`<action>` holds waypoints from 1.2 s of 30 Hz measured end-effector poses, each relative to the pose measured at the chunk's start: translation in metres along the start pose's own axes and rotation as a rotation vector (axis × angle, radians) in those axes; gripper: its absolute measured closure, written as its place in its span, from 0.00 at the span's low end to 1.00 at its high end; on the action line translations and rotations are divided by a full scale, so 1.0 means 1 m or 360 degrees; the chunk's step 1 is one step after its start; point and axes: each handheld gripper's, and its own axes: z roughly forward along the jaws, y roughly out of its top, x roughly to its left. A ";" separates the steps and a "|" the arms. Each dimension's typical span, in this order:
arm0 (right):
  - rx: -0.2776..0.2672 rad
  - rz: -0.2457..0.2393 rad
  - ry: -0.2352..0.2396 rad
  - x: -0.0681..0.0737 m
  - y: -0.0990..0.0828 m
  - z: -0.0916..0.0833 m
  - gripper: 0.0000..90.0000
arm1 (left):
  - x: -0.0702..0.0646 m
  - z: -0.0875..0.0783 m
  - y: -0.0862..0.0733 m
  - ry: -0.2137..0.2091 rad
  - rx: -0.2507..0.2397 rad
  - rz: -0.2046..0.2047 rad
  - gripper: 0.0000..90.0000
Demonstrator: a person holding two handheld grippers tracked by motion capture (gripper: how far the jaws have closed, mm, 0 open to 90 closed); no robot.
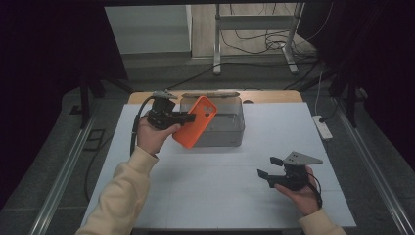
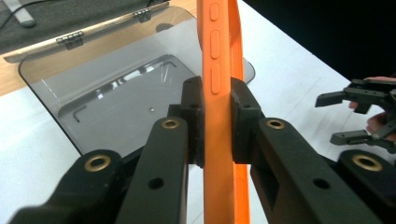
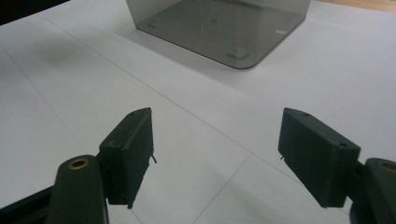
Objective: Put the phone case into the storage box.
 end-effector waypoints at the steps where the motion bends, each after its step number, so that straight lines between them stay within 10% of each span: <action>1: 0.0001 0.0000 0.0000 0.000 0.000 0.000 0.30 | 0.000 0.001 0.001 0.0006 0.0002 -0.0002 0.88; 36: 0.0023 -0.0006 -0.0013 0.000 -0.001 0.003 0.30 | 0.026 0.023 0.025 0.0206 0.0019 -0.0139 0.88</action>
